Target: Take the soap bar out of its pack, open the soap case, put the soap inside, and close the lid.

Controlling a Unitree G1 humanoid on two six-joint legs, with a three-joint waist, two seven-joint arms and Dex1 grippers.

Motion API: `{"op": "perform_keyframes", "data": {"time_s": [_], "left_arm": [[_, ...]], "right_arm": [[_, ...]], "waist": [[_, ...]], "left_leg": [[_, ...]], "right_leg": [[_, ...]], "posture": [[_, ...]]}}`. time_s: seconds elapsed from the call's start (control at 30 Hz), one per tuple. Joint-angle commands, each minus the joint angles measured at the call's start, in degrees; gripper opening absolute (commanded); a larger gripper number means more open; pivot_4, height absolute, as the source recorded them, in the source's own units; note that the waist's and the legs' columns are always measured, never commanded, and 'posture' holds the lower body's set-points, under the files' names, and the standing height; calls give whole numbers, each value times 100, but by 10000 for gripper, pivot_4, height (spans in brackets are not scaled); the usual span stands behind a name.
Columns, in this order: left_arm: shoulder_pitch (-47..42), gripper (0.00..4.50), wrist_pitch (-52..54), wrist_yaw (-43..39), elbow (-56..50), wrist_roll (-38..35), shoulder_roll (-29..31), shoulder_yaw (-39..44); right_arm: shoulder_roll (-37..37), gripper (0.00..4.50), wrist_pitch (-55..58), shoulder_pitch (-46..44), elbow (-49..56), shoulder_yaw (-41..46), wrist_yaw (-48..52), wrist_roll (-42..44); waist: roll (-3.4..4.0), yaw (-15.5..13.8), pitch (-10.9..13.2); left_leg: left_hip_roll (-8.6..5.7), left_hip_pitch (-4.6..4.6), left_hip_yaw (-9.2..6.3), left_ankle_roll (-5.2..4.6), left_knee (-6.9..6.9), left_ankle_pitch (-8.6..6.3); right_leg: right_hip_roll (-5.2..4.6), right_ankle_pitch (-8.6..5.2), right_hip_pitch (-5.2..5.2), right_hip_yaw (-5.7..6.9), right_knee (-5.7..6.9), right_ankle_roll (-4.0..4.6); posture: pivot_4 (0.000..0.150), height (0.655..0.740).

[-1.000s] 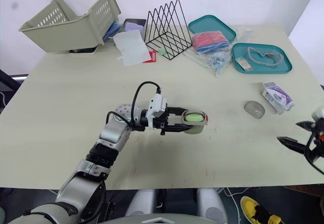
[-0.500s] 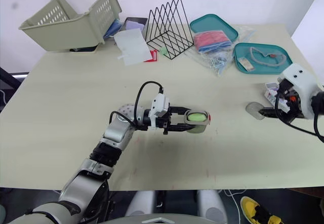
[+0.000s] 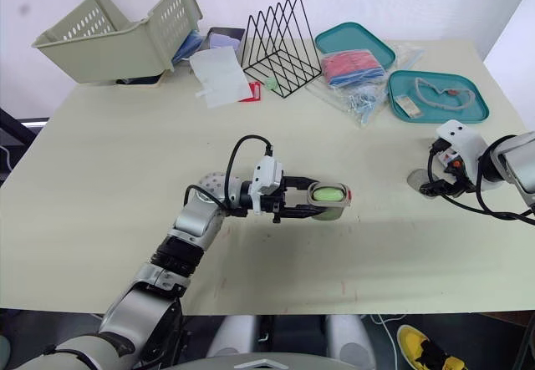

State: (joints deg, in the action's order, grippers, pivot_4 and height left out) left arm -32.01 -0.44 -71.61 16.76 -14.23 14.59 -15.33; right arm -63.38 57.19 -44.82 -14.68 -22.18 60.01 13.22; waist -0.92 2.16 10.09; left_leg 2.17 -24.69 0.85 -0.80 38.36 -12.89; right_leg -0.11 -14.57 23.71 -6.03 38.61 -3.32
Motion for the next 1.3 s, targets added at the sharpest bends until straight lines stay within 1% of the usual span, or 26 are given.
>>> {"op": "perform_keyframes", "data": {"time_s": [0.03, 0.37, 0.43, 0.47, 0.53, 0.57, 0.8, 0.83, 1.0, 1.1, 1.2, 1.3], "left_arm": [[27, 19596, -32, 51, -149, 59, 23, -43], [69, 19596, 8, 116, -238, 52, 58, -59], [71, 19596, 11, 129, -245, 51, 65, -62], [73, 19596, 15, 132, -251, 52, 68, -66], [76, 19596, 26, 148, -266, 53, 65, -76], [79, 19596, 34, 152, -279, 51, 67, -80], [81, 19596, 60, 170, -308, 45, 93, -95], [74, 19596, 60, 176, -299, 49, 94, -94], [59, 19596, 66, 190, -280, 54, 106, -94], [23, 19596, 47, 202, -207, 68, 97, -94], [-24, 19596, 26, 230, -123, 87, 75, -91], [-52, 19596, 18, 248, -89, 103, 41, -96]], "right_arm": [[98, 44649, -230, -190, -219, -24, 192, -300], [449, 44649, -465, -318, -620, -43, 477, -791], [485, 39366, -490, -323, -636, -39, 538, -839], [506, 35803, -494, -320, -635, -29, 548, -865], [539, 26559, -523, -305, -635, -11, 539, -923], [547, 20891, -532, -296, -625, 0, 536, -947], [512, 20891, -668, -265, -472, 51, 680, -994], [484, 20891, -855, -268, -314, 106, 778, -941], [380, 20891, -1400, -325, 947, 577, 1617, -255], [488, 20891, -1061, -387, 1818, 809, 1882, 251], [543, 20891, -734, -512, 2523, 686, 2152, 614], [697, 20891, -857, -578, 2898, 492, 2063, 557]], "waist": [[0, 6, 0], [0, 6, 0], [0, 8, 0], [0, 10, 0], [0, 11, 0], [0, 10, 0], [0, 14, 0], [0, 15, 0], [4, 27, 1], [4, 13, 1], [4, 13, 1], [4, 11, 1]], "left_leg": [[0, 0, 0, 0, 0, 0], [0, 2, -1, 0, 1, 0], [0, 2, -1, 0, 2, 0], [0, 3, -1, 0, 2, 0], [0, 3, -1, 0, 2, 0], [0, 3, -1, 0, 2, 0], [0, 3, -1, 0, 2, 0], [0, 3, -1, 0, 2, 0], [0, 5, -2, 0, 1, 0], [2, 4, -11, 0, 1, 0], [2, 2, -12, 0, 3, 0], [2, 2, -13, 0, 5, 0]], "right_leg": [[0, 0, 0, 0, 1, 0], [1, 0, 0, 0, 11, 0], [1, 0, 0, 0, 12, 0], [1, 0, 0, 0, 12, 0], [1, 0, 1, 0, 14, 0], [1, 0, 1, 0, 14, 0], [2, 0, 1, 0, 15, 0], [2, 0, 1, 0, 15, 0], [4, 0, 2, -1, 19, 0], [6, 0, 0, 7, 20, 0], [6, -1, 0, 7, 19, 1], [5, -1, -1, 8, 19, 1]], "posture": [[1500, 7400], [1500, 7400], [1500, 7400], [1500, 7400], [1500, 7400], [1500, 7400], [1500, 7400], [1500, 7400], [1500, 7400], [1500, 7400], [1500, 7400], [1500, 7400]]}}
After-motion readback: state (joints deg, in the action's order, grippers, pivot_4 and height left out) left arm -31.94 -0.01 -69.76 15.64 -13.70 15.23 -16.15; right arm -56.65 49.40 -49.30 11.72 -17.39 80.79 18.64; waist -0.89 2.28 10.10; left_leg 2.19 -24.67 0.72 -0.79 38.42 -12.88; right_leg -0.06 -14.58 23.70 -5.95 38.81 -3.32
